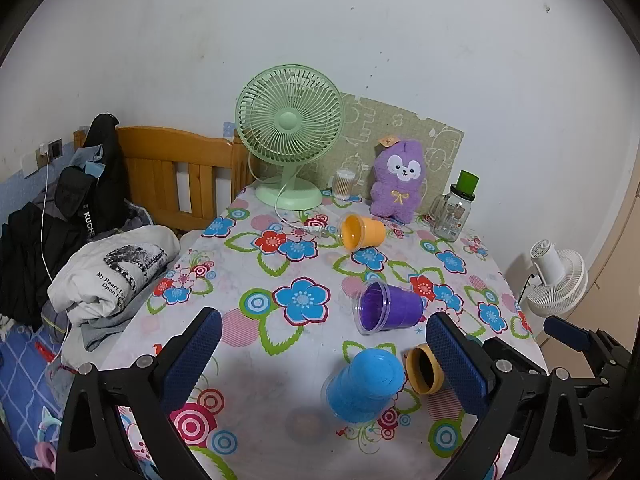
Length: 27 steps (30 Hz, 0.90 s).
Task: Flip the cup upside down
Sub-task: 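Move the right gripper toward the blue cup lying on its side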
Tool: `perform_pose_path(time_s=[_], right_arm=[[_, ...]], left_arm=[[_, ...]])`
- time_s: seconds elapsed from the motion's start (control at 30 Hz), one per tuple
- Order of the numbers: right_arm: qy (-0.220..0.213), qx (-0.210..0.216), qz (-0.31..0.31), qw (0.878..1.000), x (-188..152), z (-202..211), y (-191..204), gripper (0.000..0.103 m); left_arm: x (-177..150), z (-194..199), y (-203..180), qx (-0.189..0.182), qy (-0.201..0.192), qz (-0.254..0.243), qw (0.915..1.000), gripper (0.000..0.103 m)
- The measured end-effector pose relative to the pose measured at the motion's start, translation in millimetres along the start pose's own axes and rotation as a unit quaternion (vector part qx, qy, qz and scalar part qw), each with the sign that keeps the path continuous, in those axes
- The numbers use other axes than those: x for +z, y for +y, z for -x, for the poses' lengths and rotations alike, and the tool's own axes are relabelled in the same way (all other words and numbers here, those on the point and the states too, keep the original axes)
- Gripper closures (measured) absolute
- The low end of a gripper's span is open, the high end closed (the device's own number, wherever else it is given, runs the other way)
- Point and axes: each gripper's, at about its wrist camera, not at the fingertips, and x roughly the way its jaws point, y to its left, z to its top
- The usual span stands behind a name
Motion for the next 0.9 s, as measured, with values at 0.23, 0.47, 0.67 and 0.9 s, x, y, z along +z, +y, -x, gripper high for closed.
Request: perform_pose_path(time_s=[0.23, 0.47, 0.67, 0.9], right_arm=[[0.001, 0.0, 0.0, 1.0, 0.0, -1.1, 0.3, 0.0], [0.003, 0.0, 0.001, 1.0, 0.4, -1.7, 0.8, 0.0], [0.004, 0.001, 0.002, 1.0, -4.0, -5.0, 1.5, 0.0], [0.005, 0.001, 0.003, 1.0, -3.6, -4.7, 2.3, 0.0]], left_arm=[[-6.8, -6.0, -1.4, 0.0, 0.001, 0.0, 1.0, 0.0], [-7.6, -9.8, -0.9, 0.0, 0.005, 0.0, 1.0, 0.0], [-10.0, -12.8, -2.6, 0.001, 0.005, 0.002, 1.0, 0.0], [-9.6, -12.6, -2.5, 0.001, 0.007, 0.001, 1.0, 0.0]])
